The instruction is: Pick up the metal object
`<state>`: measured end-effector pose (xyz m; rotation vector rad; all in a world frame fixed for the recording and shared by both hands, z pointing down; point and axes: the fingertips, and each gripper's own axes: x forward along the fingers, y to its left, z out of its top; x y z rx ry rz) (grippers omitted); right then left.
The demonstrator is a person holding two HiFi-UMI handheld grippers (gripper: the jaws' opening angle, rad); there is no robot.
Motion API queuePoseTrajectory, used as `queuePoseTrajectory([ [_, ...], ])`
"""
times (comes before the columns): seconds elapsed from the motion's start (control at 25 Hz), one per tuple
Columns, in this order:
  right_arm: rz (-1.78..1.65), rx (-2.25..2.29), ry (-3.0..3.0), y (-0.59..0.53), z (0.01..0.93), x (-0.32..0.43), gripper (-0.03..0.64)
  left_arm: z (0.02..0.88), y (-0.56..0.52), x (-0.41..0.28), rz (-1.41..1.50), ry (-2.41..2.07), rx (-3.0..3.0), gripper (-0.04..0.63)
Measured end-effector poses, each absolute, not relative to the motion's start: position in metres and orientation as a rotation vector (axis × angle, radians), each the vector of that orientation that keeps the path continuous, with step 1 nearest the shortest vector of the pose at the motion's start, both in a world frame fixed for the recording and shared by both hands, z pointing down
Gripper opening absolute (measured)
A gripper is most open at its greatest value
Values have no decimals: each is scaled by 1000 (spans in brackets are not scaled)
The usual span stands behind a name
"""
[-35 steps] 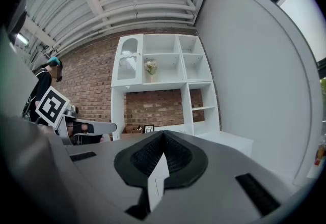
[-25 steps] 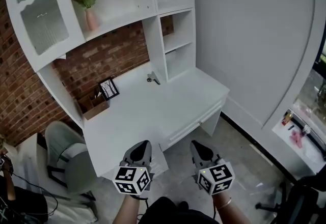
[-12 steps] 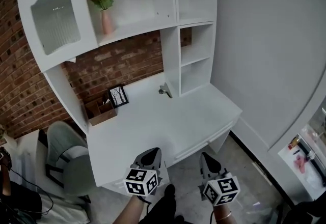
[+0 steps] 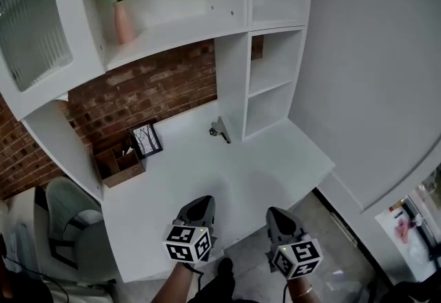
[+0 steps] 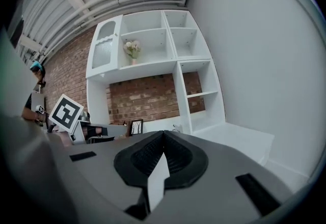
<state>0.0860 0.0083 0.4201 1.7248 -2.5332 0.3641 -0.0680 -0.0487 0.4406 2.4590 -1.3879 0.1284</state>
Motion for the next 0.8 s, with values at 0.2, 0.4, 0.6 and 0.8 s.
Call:
queuePoseTrajectory([
  [0.2,404,1717,-2507,-41,428,73,5,444,-107,-73,101,-1311,2440,12],
  [0.4,425,1712,-2498,-79,432,62,4,441,-154,-74,81,-1256,2431,51],
  [0.6,444,1701,-2486,-102,437,52,5,441,-193,-75,51,-1205,2403,92],
  [0.8,467,1696,-2469,-118,444,51,5,453,-228,-75,51,-1178,2326,129],
])
